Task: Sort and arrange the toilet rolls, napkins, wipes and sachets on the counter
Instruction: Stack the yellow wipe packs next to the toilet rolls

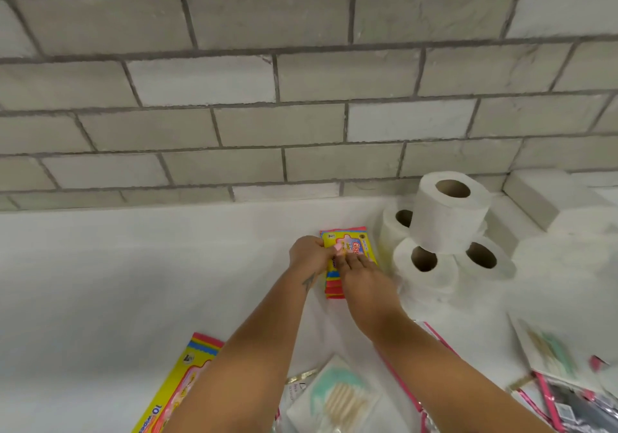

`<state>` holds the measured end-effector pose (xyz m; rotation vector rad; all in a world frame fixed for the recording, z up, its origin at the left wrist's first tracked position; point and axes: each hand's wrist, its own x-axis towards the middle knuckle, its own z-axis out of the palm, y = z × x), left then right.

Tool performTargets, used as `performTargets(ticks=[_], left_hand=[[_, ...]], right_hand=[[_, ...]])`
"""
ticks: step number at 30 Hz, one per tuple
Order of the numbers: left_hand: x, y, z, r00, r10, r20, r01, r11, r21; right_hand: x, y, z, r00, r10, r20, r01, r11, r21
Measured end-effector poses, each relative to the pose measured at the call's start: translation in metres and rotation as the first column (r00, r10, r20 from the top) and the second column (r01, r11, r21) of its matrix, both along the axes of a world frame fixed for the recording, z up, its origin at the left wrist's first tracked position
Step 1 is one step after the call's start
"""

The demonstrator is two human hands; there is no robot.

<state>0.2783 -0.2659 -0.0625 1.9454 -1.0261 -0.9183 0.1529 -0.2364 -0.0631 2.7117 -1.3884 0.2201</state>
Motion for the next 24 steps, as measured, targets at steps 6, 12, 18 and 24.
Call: performTargets(ticks=[6,12,18,24], left_hand=[[0.001,-0.006,-0.012,0.992,0.109,0.06,-0.107,0.994,-0.03],[0.002,0.0,-0.009,0.987,0.125,0.102,-0.12,0.991,-0.053],[0.036,0.043,0.016,0.97,0.05,0.239,-0.038,0.998,-0.055],[0.084,0.106,0.039,0.933,0.003,0.361,-0.024,0.998,0.053]], right_hand=[[0.001,-0.008,-0.007,0.998,0.01,-0.069,0.0,0.989,0.145],[0.002,-0.009,-0.002,0.998,0.001,-0.056,0.011,0.978,0.21],[0.002,-0.003,0.012,1.0,-0.03,-0.005,0.03,0.966,0.258],[0.025,0.03,0.034,0.993,0.04,0.113,-0.066,0.968,0.242]])
